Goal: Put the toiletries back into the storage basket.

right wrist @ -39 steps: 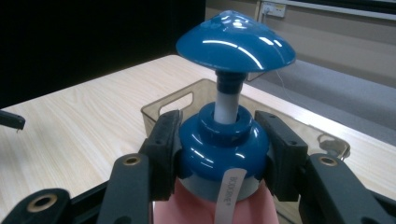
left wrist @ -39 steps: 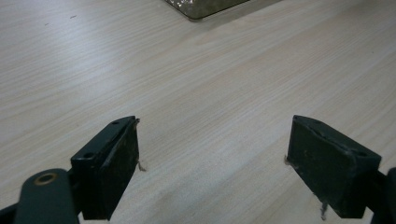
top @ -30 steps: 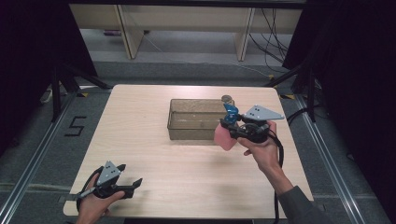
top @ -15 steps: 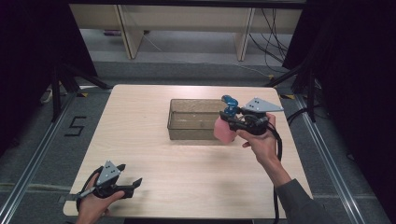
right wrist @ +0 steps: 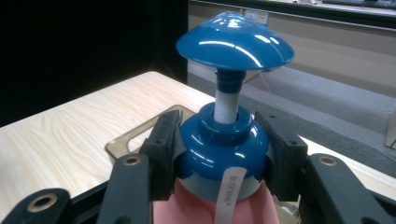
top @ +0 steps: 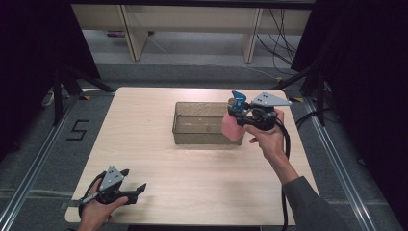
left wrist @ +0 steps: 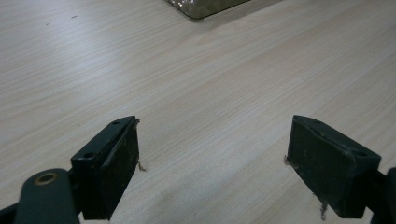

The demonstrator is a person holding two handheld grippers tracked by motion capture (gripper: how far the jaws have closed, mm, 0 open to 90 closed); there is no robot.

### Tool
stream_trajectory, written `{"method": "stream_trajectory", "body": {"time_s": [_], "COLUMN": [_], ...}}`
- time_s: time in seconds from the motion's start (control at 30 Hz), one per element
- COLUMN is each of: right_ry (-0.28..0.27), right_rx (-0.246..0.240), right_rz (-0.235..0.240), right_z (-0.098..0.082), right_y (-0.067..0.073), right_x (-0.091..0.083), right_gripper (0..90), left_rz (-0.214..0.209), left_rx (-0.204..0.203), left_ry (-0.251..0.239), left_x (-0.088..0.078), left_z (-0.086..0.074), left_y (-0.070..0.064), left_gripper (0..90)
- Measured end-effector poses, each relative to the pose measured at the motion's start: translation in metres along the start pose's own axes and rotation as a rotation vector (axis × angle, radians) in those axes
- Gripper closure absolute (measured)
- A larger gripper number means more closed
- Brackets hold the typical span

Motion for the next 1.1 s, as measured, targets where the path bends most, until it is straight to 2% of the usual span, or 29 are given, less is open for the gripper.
{"method": "stream_trajectory", "body": {"time_s": [0.03, 0.07, 0.2, 0.23, 0.27, 0.4, 0.47, 0.5, 0.53, 0.6, 0.63, 0.7, 0.83, 0.9, 0.97, 1.0, 1.03, 1.1], "right_ry": [0.013, -0.004, 0.013, 0.006, 0.014, 0.015, 0.016, 0.013, 0.017, 0.014, 0.019, 0.012, 0.031, 0.025, 0.026, 0.012, 0.020, 0.021], "right_rx": [0.008, -0.008, 0.000, -0.012, 0.018, 0.013, 0.028, 0.014, 0.031, 0.019, 0.036, 0.019, 0.029, 0.015, 0.024, 0.012, 0.036, 0.018], "right_rz": [-0.004, -0.011, -0.015, -0.022, -0.028, -0.031, -0.035, -0.043, -0.036, -0.041, -0.033, -0.048, -0.040, -0.053, -0.043, -0.061, -0.057, -0.053], "right_z": [0.000, 0.001, 0.002, 0.003, 0.002, 0.001, 0.001, 0.001, 0.001, 0.001, 0.001, 0.001, -0.001, -0.001, 0.000, 0.001, 0.001, 0.001], "right_y": [0.000, -0.002, -0.006, -0.008, -0.007, -0.011, -0.012, -0.014, -0.013, -0.015, -0.013, -0.015, -0.014, -0.016, -0.015, -0.017, -0.015, -0.017], "right_x": [0.000, 0.002, 0.009, 0.011, 0.012, 0.020, 0.022, 0.024, 0.026, 0.029, 0.031, 0.034, 0.040, 0.043, 0.046, 0.047, 0.048, 0.049], "right_gripper": [53.6, 53.6, 53.7, 53.6, 53.7, 53.6, 53.7, 53.7, 53.6, 53.6, 53.6, 53.6, 53.7, 53.6, 53.6, 53.7, 53.7, 53.7], "left_rz": [0.000, 0.000, 0.003, 0.003, 0.003, 0.004, 0.003, 0.003, 0.004, 0.004, 0.004, 0.002, 0.003, 0.003, 0.002, 0.003, 0.003, 0.003], "left_rx": [0.005, 0.006, -0.001, -0.001, -0.001, 0.003, -0.001, -0.001, 0.002, 0.003, 0.004, -0.001, 0.003, 0.002, -0.002, -0.002, 0.000, 0.002], "left_ry": [0.004, 0.004, 0.002, 0.000, 0.001, 0.005, 0.000, 0.000, 0.005, 0.007, 0.007, 0.000, 0.006, 0.005, -0.001, 0.000, 0.000, 0.004], "left_x": [0.000, 0.000, 0.000, 0.000, 0.000, -0.001, 0.000, 0.000, 0.000, 0.000, 0.000, 0.000, 0.000, 0.000, 0.000, 0.000, 0.000, 0.000], "left_z": [0.000, 0.000, 0.000, 0.000, 0.000, 0.000, 0.000, 0.000, 0.000, 0.000, 0.000, 0.000, 0.000, 0.000, 0.000, 0.000, 0.000, 0.000], "left_y": [0.000, 0.000, 0.000, 0.000, 0.000, 0.001, 0.000, 0.000, 0.001, 0.001, 0.001, 0.000, 0.001, 0.001, 0.000, 0.000, 0.000, 0.001], "left_gripper": [16.3, 16.3, 16.3, 16.3, 16.3, 16.3, 16.3, 16.3, 16.3, 16.3, 16.3, 16.3, 16.3, 16.3, 16.3, 16.3, 16.3, 16.3]}}
Point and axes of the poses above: each handheld gripper's, and its own axes: x roughly forward along the jaws, z roughly out of its top, y roughly to its left, the point moved 5 cm from there along x, roughly forward along the jaws, and after that the axes turned 9 degrees about -z, right-handed, at the moved point
